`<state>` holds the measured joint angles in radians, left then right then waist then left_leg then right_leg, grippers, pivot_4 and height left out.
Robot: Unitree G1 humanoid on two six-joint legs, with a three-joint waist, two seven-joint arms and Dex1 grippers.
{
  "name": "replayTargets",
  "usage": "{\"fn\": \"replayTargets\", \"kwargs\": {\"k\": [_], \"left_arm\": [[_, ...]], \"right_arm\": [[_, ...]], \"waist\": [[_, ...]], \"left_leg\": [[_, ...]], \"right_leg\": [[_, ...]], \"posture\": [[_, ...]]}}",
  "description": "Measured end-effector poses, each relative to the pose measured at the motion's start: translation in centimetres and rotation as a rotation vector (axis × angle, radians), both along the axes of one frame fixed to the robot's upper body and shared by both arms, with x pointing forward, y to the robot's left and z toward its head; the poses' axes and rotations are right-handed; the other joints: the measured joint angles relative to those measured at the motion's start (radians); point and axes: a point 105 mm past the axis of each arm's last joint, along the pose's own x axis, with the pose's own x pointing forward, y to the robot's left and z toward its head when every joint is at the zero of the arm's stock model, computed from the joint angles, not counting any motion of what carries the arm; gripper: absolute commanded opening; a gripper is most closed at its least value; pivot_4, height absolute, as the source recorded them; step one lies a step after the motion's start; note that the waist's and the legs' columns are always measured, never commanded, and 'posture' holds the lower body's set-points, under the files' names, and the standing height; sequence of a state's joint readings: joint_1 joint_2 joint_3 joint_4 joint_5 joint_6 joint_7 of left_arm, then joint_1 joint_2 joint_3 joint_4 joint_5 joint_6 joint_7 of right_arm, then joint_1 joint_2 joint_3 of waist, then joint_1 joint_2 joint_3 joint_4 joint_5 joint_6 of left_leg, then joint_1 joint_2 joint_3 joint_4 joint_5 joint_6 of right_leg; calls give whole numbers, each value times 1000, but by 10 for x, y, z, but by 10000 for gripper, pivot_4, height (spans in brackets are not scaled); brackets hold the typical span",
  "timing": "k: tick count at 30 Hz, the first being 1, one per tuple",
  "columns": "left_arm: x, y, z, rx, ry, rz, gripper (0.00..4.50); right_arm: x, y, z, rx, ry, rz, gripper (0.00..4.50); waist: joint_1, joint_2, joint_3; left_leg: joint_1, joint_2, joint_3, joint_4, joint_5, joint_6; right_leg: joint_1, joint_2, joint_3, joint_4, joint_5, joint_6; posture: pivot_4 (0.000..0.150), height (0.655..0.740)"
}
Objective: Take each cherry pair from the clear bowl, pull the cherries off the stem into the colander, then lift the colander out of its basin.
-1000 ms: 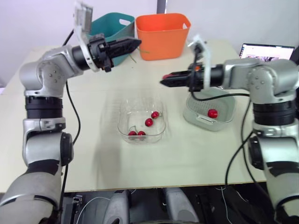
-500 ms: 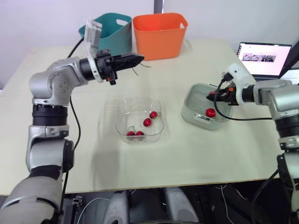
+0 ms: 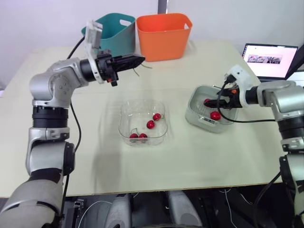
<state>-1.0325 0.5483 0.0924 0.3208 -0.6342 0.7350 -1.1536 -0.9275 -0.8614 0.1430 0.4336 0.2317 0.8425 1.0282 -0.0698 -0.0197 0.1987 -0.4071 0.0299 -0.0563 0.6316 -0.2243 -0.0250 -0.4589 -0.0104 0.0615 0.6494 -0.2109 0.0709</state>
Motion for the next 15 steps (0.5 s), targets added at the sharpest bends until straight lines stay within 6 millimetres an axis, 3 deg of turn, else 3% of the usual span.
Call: {"fn": "replayTargets", "kwargs": {"k": [3,7,9,11,15], "left_arm": [[6,10,-3,7,18,44,0],[15,35,-4,-2,49,157,0],[20,55,-9,12,78,237,0],[27,80,-27,33,155,351,0],[26,113,-64,23,339,448,0]], "right_arm": [[1,11,31,103,-83,23,44652],[-13,49,75,250,-195,160,44652],[-23,71,83,301,-206,237,44652],[-38,102,89,357,-205,338,44652],[-67,149,90,375,-226,510,44652]], "waist": [[-1,0,0],[-2,0,0],[-1,0,0],[-1,0,0],[1,0,0]], "left_leg": [[0,0,0,0,0,0],[0,0,-1,-1,0,0],[1,0,-1,0,0,0],[1,0,-1,0,0,0],[-1,0,-2,0,0,0]], "right_leg": [[0,0,0,0,0,0],[0,1,0,0,0,0],[0,0,0,0,0,0],[0,0,0,1,0,0],[0,0,-2,0,1,-1]], "posture": [[1500,7400],[1500,7400],[1500,7400],[1500,7400],[1500,7400]]}}
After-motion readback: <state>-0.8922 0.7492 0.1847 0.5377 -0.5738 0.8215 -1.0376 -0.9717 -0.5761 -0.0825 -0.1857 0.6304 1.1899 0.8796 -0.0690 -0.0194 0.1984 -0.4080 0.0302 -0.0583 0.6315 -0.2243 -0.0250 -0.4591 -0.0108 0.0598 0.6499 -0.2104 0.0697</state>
